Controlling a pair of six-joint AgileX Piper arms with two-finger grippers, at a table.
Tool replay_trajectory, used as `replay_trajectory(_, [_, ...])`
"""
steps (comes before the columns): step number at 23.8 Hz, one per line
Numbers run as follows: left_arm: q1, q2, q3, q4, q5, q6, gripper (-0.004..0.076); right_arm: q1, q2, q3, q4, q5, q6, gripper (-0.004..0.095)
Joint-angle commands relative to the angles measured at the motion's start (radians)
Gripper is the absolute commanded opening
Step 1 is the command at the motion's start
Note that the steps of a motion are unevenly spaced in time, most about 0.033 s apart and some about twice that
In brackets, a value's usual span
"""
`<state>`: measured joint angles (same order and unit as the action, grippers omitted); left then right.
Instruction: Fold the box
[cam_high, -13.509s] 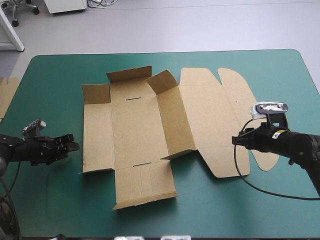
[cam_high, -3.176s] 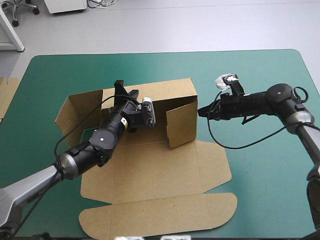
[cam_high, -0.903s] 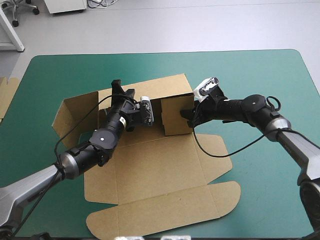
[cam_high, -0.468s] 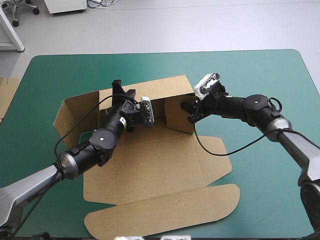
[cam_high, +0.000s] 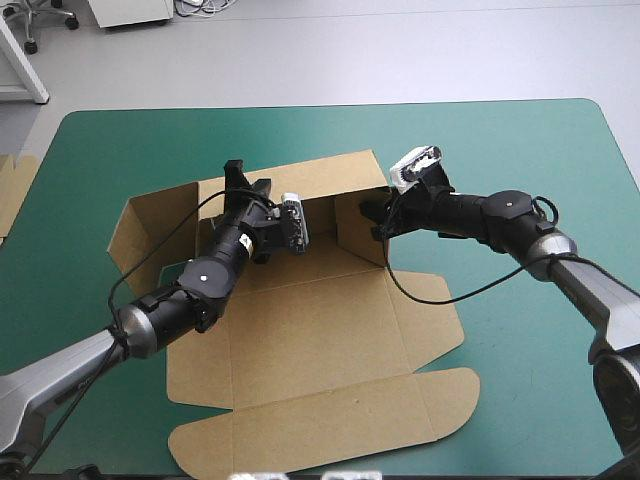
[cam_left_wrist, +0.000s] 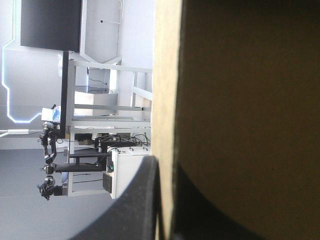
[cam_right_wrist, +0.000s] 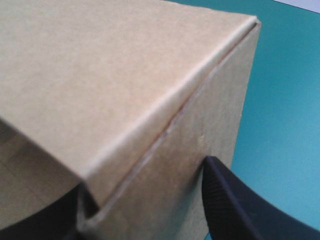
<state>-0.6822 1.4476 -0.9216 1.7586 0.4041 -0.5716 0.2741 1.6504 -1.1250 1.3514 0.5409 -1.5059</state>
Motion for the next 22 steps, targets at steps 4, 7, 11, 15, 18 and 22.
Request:
replay_trajectory(4, [-0.008, -0.024, -0.018, 0.009, -0.052, -0.025, -0.0010, -0.003, -0.025, -0.024, 0.053, 0.005, 0.005, 0.0351])
replay_trajectory(7, [-0.008, -0.024, -0.018, 0.009, -0.065, -0.025, -0.0010, -0.003, -0.025, -0.024, 0.059, 0.005, 0.005, 0.0289])
replay_trajectory(11, [-0.008, -0.024, -0.018, 0.009, -0.079, -0.025, -0.0010, -0.003, -0.025, -0.024, 0.057, 0.018, 0.003, 0.0196])
replay_trajectory(15, [-0.008, -0.024, -0.018, 0.009, -0.079, -0.022, -0.0010, -0.003, -0.025, -0.024, 0.057, 0.031, -0.006, 0.0086])
replay_trajectory(18, [-0.008, -0.024, -0.018, 0.009, -0.079, -0.022, -0.0010, -0.003, -0.025, -0.024, 0.086, 0.084, -0.025, -0.0004])
replay_trajectory(22, [-0.008, -0.024, -0.018, 0.009, -0.076, -0.015, -0.0010, 0.028, -0.027, -0.024, 0.078, 0.083, 0.026, -0.0013])
